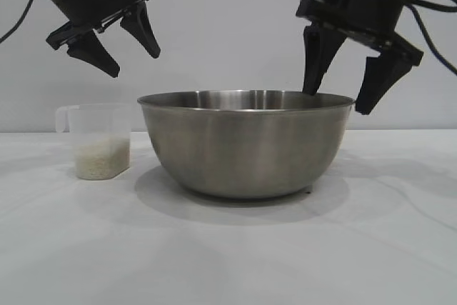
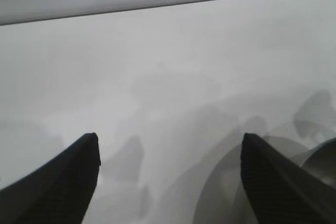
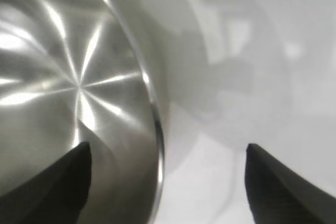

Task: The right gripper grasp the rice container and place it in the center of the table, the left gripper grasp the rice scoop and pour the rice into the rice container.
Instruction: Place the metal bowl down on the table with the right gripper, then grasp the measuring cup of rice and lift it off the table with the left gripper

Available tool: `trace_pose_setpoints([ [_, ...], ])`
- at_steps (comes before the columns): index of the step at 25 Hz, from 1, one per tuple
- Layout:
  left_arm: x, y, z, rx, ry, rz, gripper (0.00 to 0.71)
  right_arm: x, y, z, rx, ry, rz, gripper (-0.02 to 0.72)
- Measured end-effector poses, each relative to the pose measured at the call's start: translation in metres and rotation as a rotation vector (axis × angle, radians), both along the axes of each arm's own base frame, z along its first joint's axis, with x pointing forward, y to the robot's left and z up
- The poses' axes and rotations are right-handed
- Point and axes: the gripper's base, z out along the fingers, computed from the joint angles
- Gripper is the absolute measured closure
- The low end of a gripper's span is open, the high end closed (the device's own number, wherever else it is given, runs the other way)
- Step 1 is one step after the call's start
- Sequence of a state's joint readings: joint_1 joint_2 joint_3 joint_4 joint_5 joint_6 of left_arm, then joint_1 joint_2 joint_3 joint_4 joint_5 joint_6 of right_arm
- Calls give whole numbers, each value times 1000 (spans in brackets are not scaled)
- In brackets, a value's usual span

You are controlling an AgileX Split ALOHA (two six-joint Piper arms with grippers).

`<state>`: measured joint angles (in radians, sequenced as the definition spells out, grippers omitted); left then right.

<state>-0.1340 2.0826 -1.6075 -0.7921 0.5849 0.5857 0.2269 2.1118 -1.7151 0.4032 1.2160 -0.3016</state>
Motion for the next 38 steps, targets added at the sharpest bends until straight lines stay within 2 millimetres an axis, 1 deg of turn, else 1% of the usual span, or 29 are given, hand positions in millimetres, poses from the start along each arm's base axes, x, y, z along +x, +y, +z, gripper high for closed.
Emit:
trace_pose_setpoints([
  [2,0,0,0,0,0,0,217,1,-10,10,-1,-19,-31,146],
  [6,0,0,0,0,1,-1,217,1,-41,36,-3,-69,-121,146],
  [11,0,0,0,0,1,-1,217,-9,-83,80,-52,-166,-237,146],
  [14,0,0,0,0,1,-1,217,-25,-98,114,-93,-255,-263,146],
  [16,0,0,0,0,1,-1,217,-39,-102,139,-101,-319,-274,146],
  [19,0,0,0,0,1,-1,217,-61,-104,171,-98,-396,-293,146],
  [22,0,0,0,0,1,-1,217,-86,-105,189,-103,-443,-302,146],
  [26,0,0,0,0,1,-1,217,-124,-110,194,-146,-455,-300,146],
  [31,0,0,0,0,1,-1,217,-176,-112,190,-167,-458,-301,146],
  [38,0,0,0,0,1,-1,217,-256,-114,164,-170,-457,-306,146],
])
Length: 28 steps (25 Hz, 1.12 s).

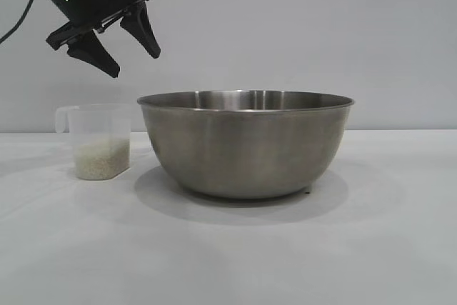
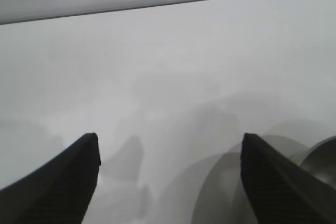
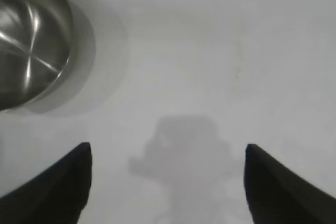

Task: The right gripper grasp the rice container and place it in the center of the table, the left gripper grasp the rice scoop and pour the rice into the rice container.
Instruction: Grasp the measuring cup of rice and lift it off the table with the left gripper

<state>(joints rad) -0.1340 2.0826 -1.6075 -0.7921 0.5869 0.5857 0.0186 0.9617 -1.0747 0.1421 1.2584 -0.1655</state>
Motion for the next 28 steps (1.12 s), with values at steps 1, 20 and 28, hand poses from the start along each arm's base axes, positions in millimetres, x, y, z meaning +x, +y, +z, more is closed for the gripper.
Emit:
trace_pose_setpoints([
  [1,0,0,0,0,0,0,217,-13,0,-4,1,-13,-2,146],
  [20,0,0,0,0,1,-1,217,-141,-3,-82,19,-381,-27,146],
  [28,0,0,0,-1,3,-2,217,-156,-4,-94,24,-477,-30,146],
])
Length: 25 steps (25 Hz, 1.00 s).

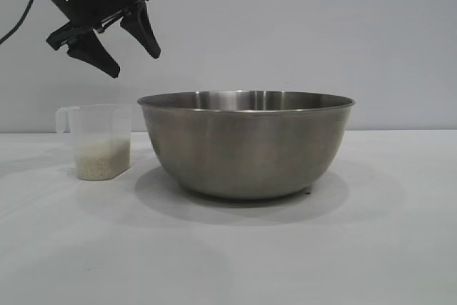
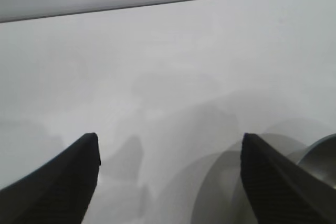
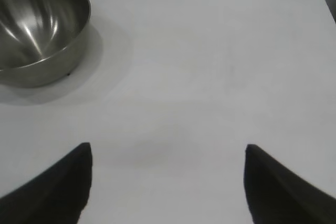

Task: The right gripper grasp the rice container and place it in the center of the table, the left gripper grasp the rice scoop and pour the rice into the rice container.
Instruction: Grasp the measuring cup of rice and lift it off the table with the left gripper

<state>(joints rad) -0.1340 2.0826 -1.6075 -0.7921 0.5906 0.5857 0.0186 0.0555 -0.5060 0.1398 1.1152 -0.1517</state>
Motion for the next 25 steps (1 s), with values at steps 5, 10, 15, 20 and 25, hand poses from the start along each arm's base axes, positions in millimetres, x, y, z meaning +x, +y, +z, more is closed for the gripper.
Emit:
trace_pose_setpoints([
  [5,0,0,0,0,0,0,217,-9,0,-7,-5,-25,0,146],
  [10,0,0,0,-2,0,1,217,-10,-1,-7,-5,-31,0,146],
  [15,0,0,0,-2,0,1,217,-10,-1,-7,-7,-31,-1,146],
  [20,0,0,0,-1,-1,2,217,-10,-1,-7,-7,-31,-1,146],
  [25,-5,1,19,5,-36,-12,217,-10,-1,-7,-7,-31,-1,146],
])
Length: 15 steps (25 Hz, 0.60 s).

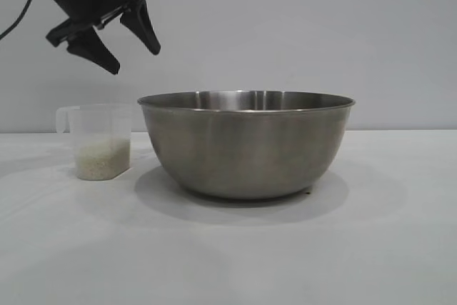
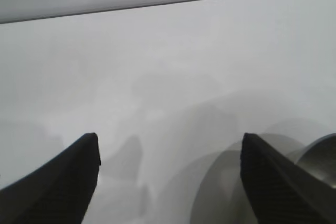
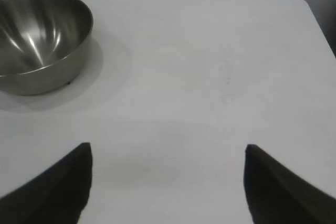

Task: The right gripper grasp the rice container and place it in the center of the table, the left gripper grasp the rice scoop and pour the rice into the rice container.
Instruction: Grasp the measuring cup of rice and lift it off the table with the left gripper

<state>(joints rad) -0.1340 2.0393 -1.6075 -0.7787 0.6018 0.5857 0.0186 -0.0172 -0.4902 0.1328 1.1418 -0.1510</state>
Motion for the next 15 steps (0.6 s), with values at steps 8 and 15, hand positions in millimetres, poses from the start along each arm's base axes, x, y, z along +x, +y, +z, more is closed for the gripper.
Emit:
trace_pose_setpoints([
  [8,-25,7,43,164,-52,-117,217,0,0,0,0,0,0,146],
  [15,-44,11,55,213,51,-149,217,0,0,0,0,0,0,146],
])
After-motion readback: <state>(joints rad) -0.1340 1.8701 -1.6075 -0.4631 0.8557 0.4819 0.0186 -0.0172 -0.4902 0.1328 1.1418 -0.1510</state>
